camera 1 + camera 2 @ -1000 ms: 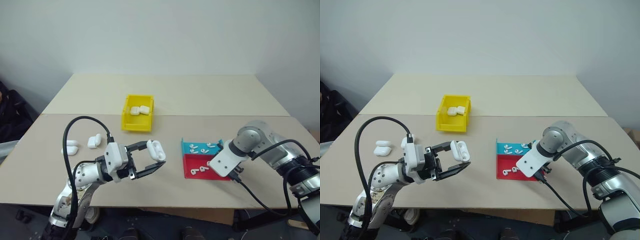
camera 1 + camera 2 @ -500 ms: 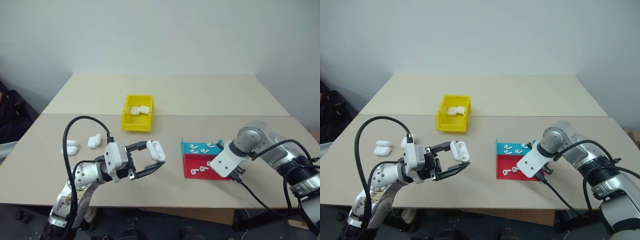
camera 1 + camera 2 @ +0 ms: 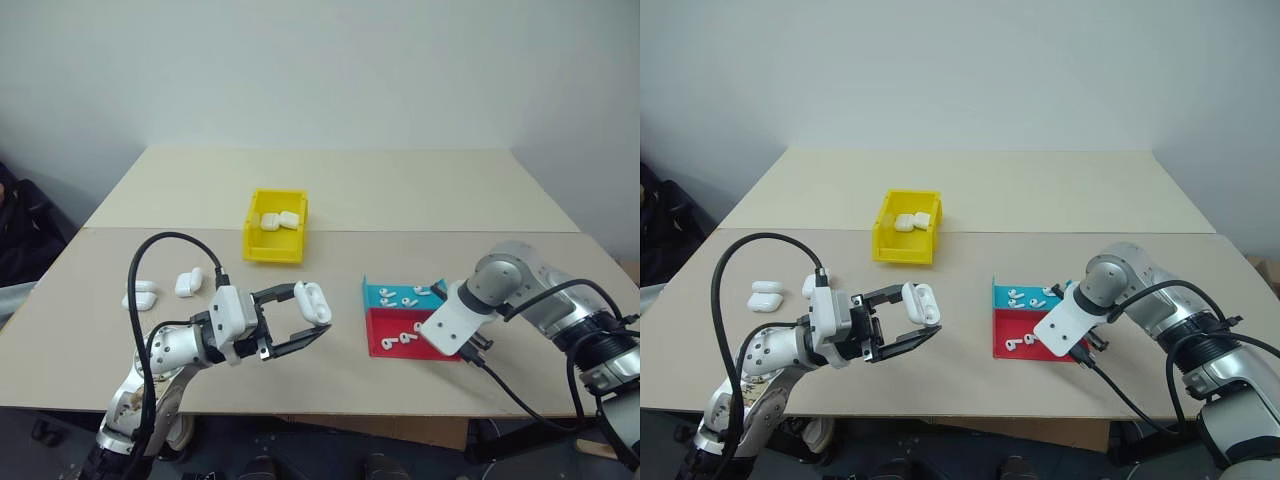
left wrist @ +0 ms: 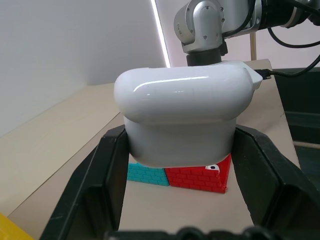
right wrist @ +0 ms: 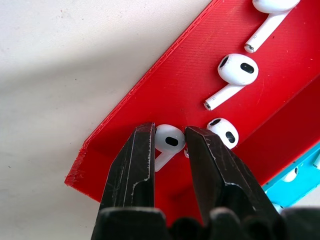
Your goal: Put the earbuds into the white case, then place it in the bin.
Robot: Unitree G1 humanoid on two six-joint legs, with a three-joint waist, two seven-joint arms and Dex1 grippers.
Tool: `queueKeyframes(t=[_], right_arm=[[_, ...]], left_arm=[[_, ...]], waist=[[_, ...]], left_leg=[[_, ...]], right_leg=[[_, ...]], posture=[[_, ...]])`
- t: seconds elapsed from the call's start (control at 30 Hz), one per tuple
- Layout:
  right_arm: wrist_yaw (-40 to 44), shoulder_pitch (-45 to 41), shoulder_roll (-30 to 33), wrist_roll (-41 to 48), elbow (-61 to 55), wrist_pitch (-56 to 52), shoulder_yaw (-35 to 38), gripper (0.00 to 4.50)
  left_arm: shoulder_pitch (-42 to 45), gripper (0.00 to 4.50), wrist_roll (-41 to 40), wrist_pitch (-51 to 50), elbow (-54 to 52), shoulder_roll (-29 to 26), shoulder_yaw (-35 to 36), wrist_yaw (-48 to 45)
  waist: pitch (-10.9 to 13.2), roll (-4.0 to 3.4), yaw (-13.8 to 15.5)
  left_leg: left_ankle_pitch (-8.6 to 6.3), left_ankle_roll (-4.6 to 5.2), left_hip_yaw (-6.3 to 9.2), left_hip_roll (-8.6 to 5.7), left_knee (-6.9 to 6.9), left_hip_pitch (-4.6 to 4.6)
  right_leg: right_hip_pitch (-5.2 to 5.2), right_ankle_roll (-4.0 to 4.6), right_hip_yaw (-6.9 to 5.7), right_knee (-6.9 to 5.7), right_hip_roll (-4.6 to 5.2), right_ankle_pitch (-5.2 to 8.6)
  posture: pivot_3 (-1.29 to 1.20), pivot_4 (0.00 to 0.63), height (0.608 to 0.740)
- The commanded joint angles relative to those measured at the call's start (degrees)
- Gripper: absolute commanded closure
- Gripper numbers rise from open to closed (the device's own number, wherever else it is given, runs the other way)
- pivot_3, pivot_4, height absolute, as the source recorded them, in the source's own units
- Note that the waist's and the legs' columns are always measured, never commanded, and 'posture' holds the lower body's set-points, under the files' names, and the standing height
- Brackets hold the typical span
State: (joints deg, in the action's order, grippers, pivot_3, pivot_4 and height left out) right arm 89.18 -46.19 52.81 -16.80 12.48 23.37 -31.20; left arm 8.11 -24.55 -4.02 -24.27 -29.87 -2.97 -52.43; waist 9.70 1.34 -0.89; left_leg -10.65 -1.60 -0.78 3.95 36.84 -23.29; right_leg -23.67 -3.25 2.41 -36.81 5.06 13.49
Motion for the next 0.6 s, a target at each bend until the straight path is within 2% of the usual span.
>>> queueKeyframes(t=[0.03, 0.23, 0.43, 0.6], right_arm=[[2.8, -0.4, 0.8, 1.1, -1.6, -1.0, 1.0, 3.22], [3.3, -0.3, 2.2, 6.5, -5.2, -8.1, 0.9, 3.22], [3.3, -0.3, 4.3, 8.1, -7.6, -14.2, 0.4, 3.22], [3.1, -0.1, 4.0, 4.0, -7.1, -16.2, 0.2, 3.22]], left_arm=[[0.5, 1.73, 0.0, 0.5, -1.7, -0.5, 0.1, 0.0], [0.4, 1.73, -0.1, 0.4, -1.6, -0.7, 0.0, -0.3], [0.6, 1.73, -0.1, 0.2, -1.4, -0.9, -0.3, -0.5], [0.7, 1.73, 0.3, 0.5, -0.8, -1.0, -0.7, -0.7]], waist=[[0.0, 0.0, 0.0], [0.0, 0.0, 0.0], [0.0, 0.0, 0.1], [0.0, 0.0, 0.0]], left_leg=[[0.0, 0.0, 0.0, 0.0, 0.0, 0.0], [0.0, 0.0, 0.0, 0.0, -0.01, -0.01], [0.0, 0.0, 0.0, 0.0, -0.01, -0.01], [0.0, 0.0, -0.01, 0.0, -0.01, -0.02]], right_leg=[[0.0, 0.0, 0.0, 0.0, 0.0, 0.0], [-0.01, 0.01, 0.0, 0.0, 0.0, 0.0], [-0.01, 0.26, 0.0, 0.01, 0.01, 0.15], [-0.03, 0.27, 0.0, 0.01, 0.01, 0.16]], posture=[[0.0, 0.15, 0.74], [0.0, 0.15, 0.74], [0.0, 0.15, 0.74], [0.0, 0.15, 0.74]])
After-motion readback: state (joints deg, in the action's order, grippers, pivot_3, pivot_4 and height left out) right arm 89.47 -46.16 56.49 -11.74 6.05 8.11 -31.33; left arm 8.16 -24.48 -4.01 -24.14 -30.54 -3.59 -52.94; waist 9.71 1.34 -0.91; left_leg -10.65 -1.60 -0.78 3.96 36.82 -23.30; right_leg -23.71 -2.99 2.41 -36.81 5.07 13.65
